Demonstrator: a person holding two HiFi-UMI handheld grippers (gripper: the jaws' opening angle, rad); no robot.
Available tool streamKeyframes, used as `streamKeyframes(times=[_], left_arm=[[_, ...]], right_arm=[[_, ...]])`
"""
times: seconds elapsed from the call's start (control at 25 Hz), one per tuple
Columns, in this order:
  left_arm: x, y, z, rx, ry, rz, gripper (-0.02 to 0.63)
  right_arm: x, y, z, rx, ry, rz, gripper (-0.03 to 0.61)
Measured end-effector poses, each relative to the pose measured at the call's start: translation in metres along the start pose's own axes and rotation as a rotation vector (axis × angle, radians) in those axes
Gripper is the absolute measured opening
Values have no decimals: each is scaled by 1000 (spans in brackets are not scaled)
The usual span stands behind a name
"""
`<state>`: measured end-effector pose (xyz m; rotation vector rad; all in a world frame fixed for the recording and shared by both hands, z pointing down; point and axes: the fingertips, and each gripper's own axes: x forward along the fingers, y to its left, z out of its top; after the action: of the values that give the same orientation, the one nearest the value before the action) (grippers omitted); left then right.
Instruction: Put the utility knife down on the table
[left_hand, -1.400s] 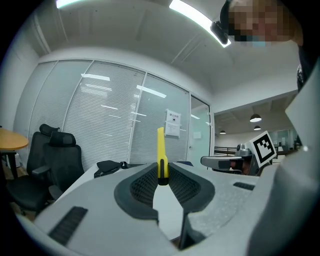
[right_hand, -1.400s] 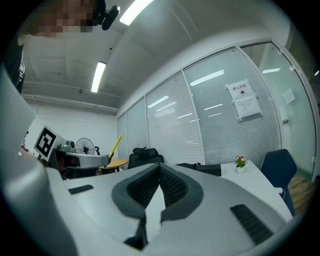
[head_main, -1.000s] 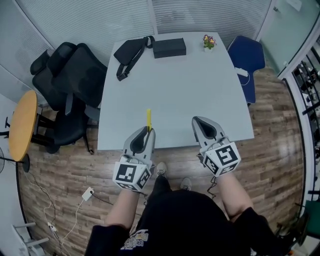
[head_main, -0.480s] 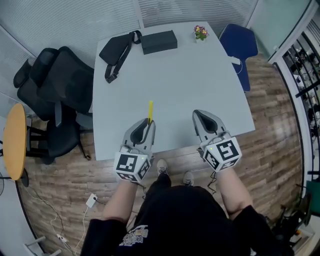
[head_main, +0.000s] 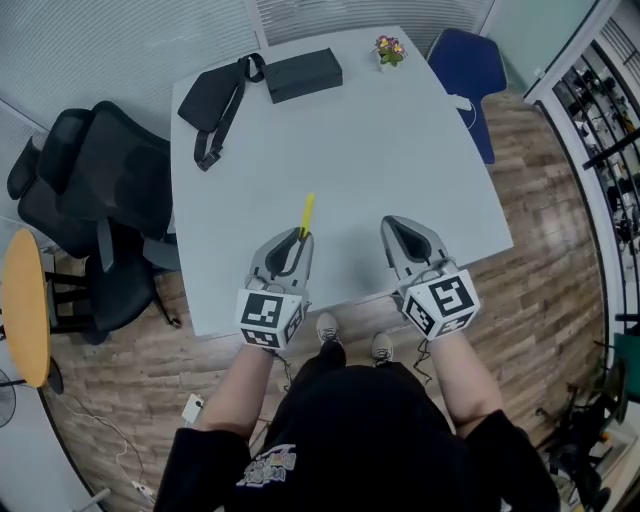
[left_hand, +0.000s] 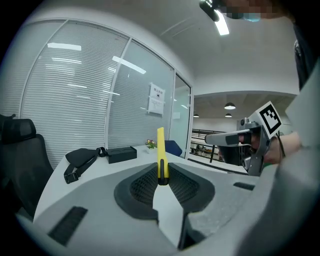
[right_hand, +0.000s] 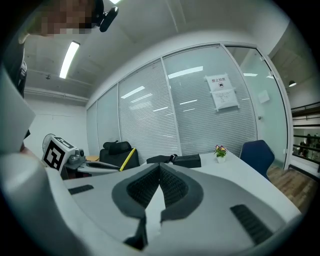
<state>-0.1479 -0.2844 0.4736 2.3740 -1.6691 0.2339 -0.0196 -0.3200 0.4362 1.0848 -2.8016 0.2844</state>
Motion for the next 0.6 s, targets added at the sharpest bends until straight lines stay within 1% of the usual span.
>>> streamKeyframes(times=[0.16,0.4,0.6], left_arm=[[15,11,-19,14,53,-25,66],[38,24,-59,52,158,-53,66],[56,32,-96,106,257,-87,66]], right_arm=[[9,-3,-6,19,9,-27,3],[19,-6,-18,42,31,-61,3],[28,-4,-29,53,54,-76,3]])
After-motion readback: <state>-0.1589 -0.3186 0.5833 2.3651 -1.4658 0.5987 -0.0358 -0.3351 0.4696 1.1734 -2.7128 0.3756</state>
